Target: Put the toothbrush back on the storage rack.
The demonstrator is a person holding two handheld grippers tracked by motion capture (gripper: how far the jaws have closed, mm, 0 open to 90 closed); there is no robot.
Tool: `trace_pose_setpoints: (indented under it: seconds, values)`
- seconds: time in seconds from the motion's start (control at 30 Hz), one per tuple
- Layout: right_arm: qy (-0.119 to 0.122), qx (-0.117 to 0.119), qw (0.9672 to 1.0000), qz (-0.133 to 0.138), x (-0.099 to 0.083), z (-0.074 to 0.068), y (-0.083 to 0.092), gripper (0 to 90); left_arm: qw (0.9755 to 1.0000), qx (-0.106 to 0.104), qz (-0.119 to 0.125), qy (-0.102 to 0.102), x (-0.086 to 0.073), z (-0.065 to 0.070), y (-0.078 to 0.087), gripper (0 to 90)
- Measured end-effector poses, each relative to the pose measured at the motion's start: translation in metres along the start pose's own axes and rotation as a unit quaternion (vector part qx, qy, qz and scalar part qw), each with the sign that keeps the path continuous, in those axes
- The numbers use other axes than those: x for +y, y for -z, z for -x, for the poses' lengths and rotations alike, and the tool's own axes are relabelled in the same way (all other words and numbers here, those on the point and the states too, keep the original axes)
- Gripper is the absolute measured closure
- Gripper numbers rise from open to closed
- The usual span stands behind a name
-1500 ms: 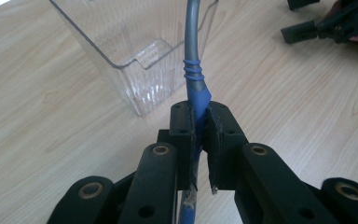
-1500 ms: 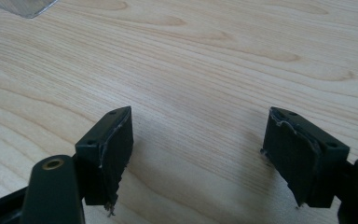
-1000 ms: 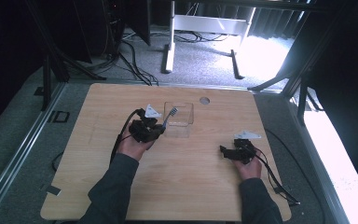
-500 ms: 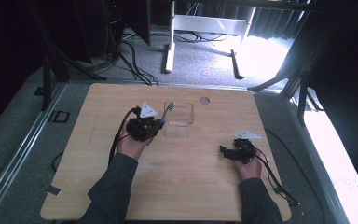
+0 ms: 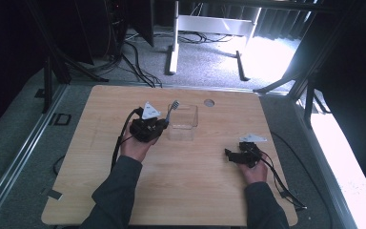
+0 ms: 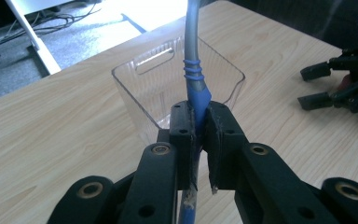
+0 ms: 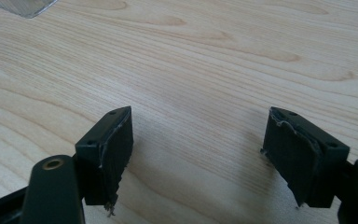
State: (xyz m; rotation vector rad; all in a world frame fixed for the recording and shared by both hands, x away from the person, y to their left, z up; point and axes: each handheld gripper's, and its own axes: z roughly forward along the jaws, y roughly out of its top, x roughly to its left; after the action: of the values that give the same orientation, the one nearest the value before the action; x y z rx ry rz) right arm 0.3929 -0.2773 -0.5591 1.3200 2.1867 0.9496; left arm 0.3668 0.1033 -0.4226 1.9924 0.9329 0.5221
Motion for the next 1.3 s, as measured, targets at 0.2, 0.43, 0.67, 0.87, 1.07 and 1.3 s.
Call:
trace_pose_setpoints:
  seconds: [0.2, 0.43, 0.67, 0.87, 1.07, 1.3]
  values:
    - [0.000, 0.000, 1.0000, 0.000, 0.000, 0.000, 0.000, 23.6, 0.9999, -0.001, 0.014, 0.007, 0.001, -0.002, 0.001, 81.6]
    - [-0.001, 0.000, 1.0000, 0.000, 0.000, 0.000, 0.000, 23.6, 0.9995, -0.001, 0.031, 0.008, 0.001, -0.004, 0.003, 81.6]
    - [-0.001, 0.000, 1.0000, 0.000, 0.000, 0.000, 0.000, 23.7, 0.9988, -0.008, 0.047, 0.011, 0.001, -0.007, 0.005, 81.6]
    - [-0.001, 0.000, 1.0000, 0.000, 0.000, 0.000, 0.000, 23.7, 0.9982, -0.010, 0.057, 0.014, 0.003, -0.008, 0.006, 81.6]
    - [-0.001, 0.000, 1.0000, 0.000, 0.000, 0.000, 0.000, 23.6, 0.9981, -0.012, 0.059, 0.014, 0.006, -0.009, 0.005, 81.6]
    - [-0.001, 0.000, 1.0000, 0.000, 0.000, 0.000, 0.000, 23.7, 0.9963, -0.016, 0.081, 0.024, 0.009, -0.012, 0.005, 81.6]
